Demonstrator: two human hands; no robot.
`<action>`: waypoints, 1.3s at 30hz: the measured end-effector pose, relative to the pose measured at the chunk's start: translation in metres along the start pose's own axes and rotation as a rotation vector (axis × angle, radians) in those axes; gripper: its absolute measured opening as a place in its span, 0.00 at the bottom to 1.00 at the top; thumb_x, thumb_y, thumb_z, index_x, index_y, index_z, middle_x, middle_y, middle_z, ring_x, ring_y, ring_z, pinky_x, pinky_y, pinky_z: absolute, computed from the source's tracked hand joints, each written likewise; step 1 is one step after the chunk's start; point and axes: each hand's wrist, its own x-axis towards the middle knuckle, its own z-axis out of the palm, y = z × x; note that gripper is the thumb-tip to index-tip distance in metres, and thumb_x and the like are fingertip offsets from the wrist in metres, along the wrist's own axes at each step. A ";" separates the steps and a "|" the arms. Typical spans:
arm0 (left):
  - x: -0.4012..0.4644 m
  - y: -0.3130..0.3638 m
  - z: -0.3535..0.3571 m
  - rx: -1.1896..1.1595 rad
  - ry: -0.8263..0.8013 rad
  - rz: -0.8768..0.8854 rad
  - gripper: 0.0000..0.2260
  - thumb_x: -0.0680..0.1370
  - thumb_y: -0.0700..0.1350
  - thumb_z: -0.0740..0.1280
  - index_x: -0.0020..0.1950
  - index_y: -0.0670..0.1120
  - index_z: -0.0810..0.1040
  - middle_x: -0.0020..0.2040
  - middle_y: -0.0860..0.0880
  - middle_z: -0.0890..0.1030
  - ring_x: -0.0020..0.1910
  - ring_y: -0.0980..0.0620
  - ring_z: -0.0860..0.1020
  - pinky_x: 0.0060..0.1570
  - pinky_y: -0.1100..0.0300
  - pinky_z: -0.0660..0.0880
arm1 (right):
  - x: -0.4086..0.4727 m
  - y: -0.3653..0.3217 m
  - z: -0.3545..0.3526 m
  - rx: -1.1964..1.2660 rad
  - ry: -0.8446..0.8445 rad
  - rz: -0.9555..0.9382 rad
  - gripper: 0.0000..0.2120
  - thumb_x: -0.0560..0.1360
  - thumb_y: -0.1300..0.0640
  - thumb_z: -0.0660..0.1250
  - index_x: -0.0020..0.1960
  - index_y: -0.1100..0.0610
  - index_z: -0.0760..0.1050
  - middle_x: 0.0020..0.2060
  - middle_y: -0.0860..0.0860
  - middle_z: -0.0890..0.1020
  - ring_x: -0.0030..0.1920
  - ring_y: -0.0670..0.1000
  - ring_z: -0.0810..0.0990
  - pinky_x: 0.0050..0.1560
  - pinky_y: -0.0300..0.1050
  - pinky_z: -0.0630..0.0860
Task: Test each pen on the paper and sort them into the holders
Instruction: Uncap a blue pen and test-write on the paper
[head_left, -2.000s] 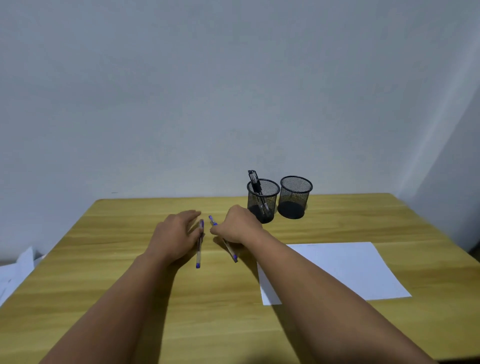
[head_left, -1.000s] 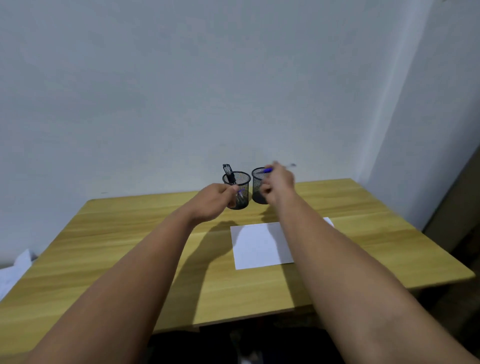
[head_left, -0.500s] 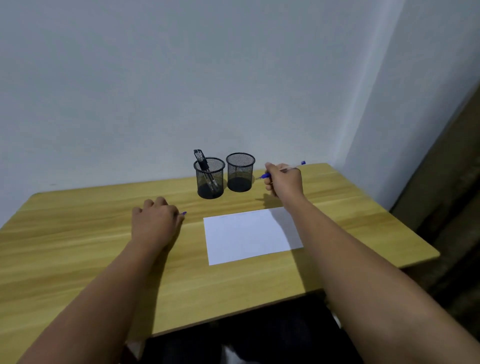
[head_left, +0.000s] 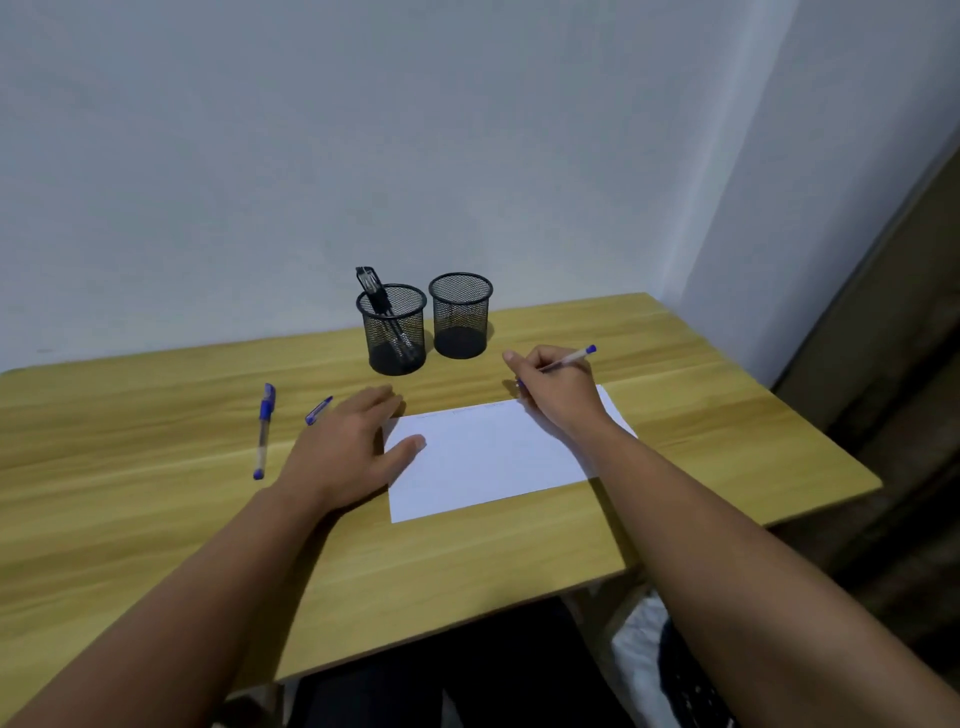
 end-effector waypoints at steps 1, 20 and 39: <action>-0.001 -0.002 0.001 0.015 -0.021 0.003 0.34 0.75 0.70 0.58 0.75 0.53 0.71 0.78 0.54 0.68 0.77 0.54 0.65 0.65 0.54 0.70 | -0.001 0.001 -0.002 -0.010 0.013 -0.002 0.23 0.81 0.57 0.75 0.38 0.70 0.68 0.30 0.59 0.68 0.26 0.51 0.72 0.28 0.39 0.72; -0.007 -0.010 0.011 -0.124 -0.112 0.022 0.36 0.74 0.73 0.56 0.76 0.54 0.71 0.80 0.50 0.62 0.81 0.52 0.56 0.79 0.50 0.52 | -0.003 0.014 -0.007 -0.204 0.077 -0.065 0.19 0.79 0.62 0.71 0.34 0.67 0.69 0.23 0.56 0.72 0.24 0.54 0.75 0.27 0.40 0.70; -0.007 -0.011 0.014 -0.105 -0.097 0.018 0.38 0.73 0.74 0.55 0.76 0.55 0.70 0.80 0.51 0.63 0.81 0.53 0.56 0.79 0.50 0.53 | 0.004 0.020 -0.007 -0.281 0.101 -0.111 0.18 0.77 0.61 0.71 0.34 0.67 0.69 0.26 0.58 0.71 0.27 0.54 0.75 0.29 0.42 0.74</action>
